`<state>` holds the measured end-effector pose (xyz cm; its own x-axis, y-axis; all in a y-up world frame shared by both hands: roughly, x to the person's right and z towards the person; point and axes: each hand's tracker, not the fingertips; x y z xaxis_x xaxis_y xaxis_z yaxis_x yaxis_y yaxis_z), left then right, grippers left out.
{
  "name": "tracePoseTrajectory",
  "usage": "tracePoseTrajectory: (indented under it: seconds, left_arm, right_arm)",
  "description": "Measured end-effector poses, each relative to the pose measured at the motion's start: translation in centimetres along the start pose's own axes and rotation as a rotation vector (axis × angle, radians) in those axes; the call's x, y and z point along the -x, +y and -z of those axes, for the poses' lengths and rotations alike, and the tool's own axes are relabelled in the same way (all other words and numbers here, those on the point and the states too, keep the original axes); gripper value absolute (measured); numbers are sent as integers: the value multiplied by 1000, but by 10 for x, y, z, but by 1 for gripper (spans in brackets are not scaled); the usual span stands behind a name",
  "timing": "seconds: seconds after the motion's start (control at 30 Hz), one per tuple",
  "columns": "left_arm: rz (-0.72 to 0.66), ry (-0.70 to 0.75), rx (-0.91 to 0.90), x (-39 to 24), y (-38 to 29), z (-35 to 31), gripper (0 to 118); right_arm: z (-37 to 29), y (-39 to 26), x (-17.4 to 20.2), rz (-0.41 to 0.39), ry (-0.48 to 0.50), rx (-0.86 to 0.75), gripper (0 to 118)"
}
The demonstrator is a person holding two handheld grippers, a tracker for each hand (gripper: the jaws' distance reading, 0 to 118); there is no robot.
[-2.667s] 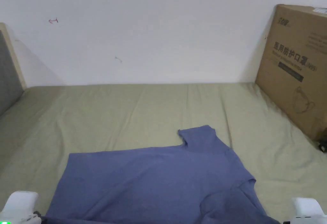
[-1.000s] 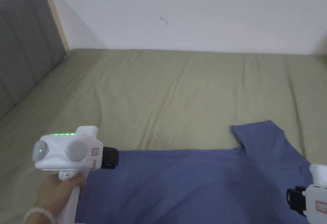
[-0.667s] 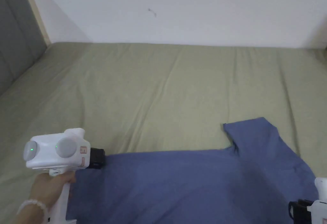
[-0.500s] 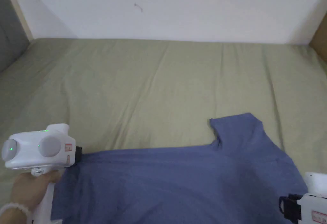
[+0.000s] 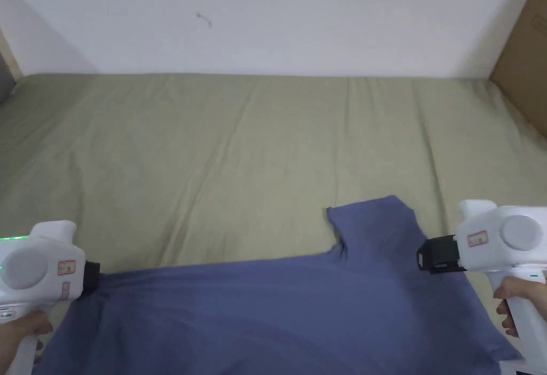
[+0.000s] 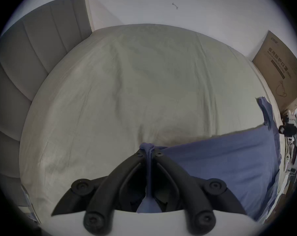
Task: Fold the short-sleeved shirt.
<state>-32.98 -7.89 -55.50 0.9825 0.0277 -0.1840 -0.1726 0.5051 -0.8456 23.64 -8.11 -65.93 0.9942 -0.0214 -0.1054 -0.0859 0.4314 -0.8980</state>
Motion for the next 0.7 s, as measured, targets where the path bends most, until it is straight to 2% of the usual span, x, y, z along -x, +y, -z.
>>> tracePoseTrajectory:
  seconds: [0.07,0.1,0.2,0.23,0.3,0.33,0.37,0.4,0.43,0.5,0.53,0.57,0.63,0.7]
  left_arm:
    - [3,1,2,0,0,1,4]
    - [4,0,3,0,0,2,4]
    - [20,2,7,-2,0,4,4]
    - [27,6,8,-3,0,3,4]
    - [35,8,4,-3,0,0,4]
    - [31,9,2,-3,0,-2,4]
    - [25,1,2,-3,1,-6,4]
    - [26,-1,1,-3,2,-11,4]
    - [29,7,-3,-3,2,-18,4]
    - [38,7,-20,-3,3,-34,4]
    - [36,5,-30,-3,4,-44,4]
    - [40,3,-45,-3,4,-56,4]
    - [55,7,-77,-5,6,-79,3]
    - [68,8,-115,-6,7,-105,3]
  right_arm:
    - [20,2,-1,-25,-6,64,81]
    - [30,-1,0,0,9,126,81]
    - [20,-2,5,0,0,73,74]
    - [16,-4,8,-35,-4,60,74]
    - [7,-6,14,-61,-13,50,49]
    - [3,-7,16,-84,-31,39,31]
    - [-2,-6,12,-81,-11,43,2]
    - [-7,-5,11,-21,134,62,2]
    - [-10,-4,14,-6,99,67,2]
    - [-22,-7,20,-64,53,39,2]
    - [-31,-7,20,-52,46,36,2]
    - [-40,-7,19,-38,49,21,2]
    - [-56,-7,4,45,125,-35,2]
    - [-87,-8,-1,39,115,-81,2]
